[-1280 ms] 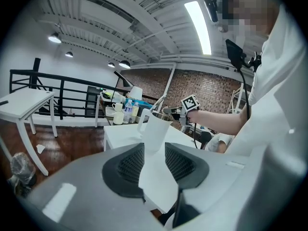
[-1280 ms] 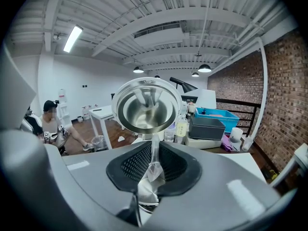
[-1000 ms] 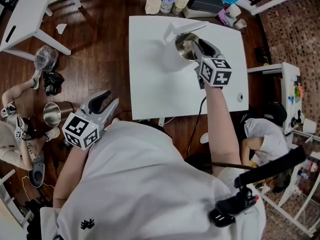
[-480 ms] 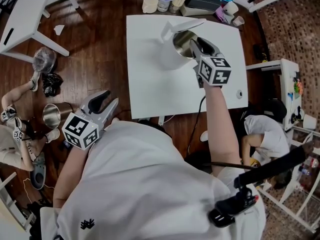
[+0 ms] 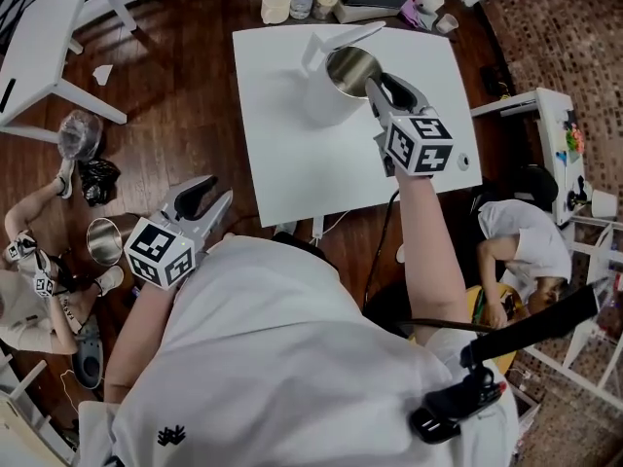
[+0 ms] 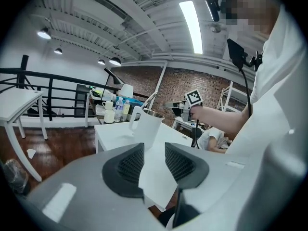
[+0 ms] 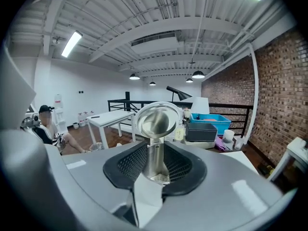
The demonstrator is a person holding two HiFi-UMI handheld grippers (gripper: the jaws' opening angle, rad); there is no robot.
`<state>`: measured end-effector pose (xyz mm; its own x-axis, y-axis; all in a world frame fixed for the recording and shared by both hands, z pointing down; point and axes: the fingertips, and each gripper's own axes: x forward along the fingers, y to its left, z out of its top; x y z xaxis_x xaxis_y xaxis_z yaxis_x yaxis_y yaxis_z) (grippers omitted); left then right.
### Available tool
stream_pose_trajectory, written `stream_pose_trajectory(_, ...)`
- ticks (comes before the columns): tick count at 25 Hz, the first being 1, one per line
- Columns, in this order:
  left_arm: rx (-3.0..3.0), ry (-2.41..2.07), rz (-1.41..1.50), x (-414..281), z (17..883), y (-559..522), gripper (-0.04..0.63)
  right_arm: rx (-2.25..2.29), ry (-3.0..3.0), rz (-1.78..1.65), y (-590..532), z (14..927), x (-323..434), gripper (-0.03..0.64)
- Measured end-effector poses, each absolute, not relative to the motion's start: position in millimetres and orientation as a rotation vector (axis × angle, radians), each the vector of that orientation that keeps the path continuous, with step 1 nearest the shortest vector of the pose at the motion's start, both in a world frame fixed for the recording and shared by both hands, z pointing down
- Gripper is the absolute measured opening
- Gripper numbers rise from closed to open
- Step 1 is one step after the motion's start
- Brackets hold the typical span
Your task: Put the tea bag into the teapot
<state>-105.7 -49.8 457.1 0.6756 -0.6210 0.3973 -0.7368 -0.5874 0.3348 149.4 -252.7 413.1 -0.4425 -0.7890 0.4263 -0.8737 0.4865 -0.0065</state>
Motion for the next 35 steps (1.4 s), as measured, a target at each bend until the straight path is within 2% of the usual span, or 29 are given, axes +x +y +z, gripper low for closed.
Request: stream_pose_trajectory(35,2.591,-0.686,0.297,-126.3,444.7,47.5,0.135,1.758,-2.242,0.332,65.0,354.7,125.3,0.106)
